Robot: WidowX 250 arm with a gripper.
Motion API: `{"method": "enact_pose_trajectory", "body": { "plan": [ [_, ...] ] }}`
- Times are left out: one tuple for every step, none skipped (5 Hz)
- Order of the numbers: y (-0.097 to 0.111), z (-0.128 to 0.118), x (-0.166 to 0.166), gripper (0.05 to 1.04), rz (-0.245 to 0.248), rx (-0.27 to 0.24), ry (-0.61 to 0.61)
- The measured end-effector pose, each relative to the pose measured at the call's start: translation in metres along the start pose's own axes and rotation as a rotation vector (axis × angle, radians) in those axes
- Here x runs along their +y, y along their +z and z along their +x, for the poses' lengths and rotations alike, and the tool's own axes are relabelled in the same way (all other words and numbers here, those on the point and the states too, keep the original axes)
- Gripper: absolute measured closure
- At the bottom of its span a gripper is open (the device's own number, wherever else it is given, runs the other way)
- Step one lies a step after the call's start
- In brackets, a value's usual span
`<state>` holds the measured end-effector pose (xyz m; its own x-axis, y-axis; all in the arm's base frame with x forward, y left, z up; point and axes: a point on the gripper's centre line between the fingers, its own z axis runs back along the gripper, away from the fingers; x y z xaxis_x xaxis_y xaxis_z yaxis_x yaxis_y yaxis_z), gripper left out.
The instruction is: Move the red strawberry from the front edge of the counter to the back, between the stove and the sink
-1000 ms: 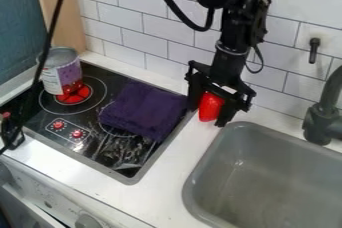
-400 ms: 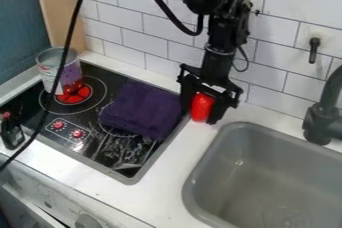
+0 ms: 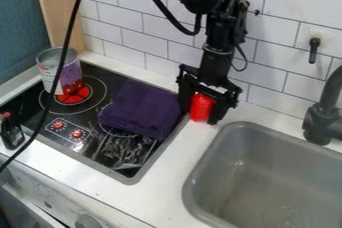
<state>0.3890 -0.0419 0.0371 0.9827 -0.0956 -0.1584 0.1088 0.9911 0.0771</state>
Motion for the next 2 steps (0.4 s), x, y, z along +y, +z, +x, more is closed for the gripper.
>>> {"method": "enact_pose_trajectory", "body": {
  "plan": [
    [0.0, 0.0002, -0.001, 0.075, -0.006, -0.001, 0.012],
    [0.0027, -0.0035, -0.0006, 0.076, -0.007, -0.009, 0.02]
  ]
}}
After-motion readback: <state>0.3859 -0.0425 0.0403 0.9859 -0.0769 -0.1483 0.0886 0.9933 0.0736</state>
